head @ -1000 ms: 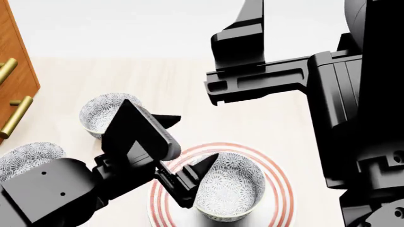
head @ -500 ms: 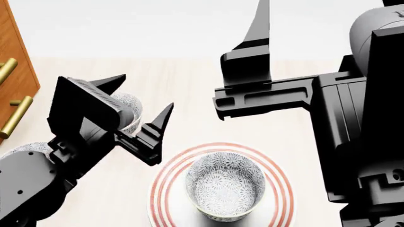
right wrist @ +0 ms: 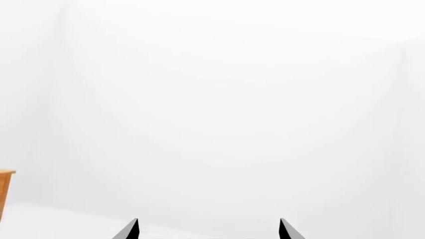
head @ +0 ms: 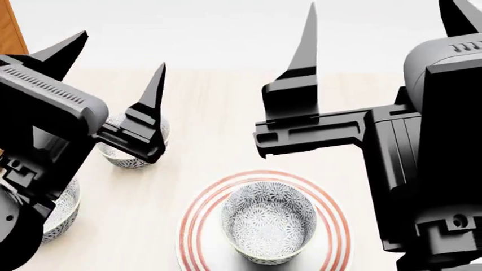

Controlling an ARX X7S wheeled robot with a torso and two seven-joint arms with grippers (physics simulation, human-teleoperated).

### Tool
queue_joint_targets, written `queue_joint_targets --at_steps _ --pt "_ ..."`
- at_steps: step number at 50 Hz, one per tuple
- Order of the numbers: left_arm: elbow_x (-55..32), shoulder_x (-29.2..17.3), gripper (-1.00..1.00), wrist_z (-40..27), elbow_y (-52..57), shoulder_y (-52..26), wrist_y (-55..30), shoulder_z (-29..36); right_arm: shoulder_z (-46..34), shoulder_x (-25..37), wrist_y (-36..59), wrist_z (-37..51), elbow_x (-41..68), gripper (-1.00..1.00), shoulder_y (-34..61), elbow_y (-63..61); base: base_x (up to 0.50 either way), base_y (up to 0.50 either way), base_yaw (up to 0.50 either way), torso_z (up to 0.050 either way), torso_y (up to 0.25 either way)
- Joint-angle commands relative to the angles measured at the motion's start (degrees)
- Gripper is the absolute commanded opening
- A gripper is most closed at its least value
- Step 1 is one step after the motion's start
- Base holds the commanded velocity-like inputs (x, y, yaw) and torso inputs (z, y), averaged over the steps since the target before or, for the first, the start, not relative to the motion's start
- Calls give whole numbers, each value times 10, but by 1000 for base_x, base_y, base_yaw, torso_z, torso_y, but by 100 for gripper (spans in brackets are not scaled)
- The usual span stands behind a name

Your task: Put the bowl at the front on the plate.

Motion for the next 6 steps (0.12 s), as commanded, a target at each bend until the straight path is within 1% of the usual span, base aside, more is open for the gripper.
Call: queue_joint_targets --at_steps 1,6 --pt "8 -21 100 -59 82 12 -9 -14 -5 -3 5 9 5 100 3 -2 0 0 0 0 0" --pt "-2 -31 100 -70 122 14 -20 -15 -15 -5 22 23 21 100 19 -10 0 0 0 0 0"
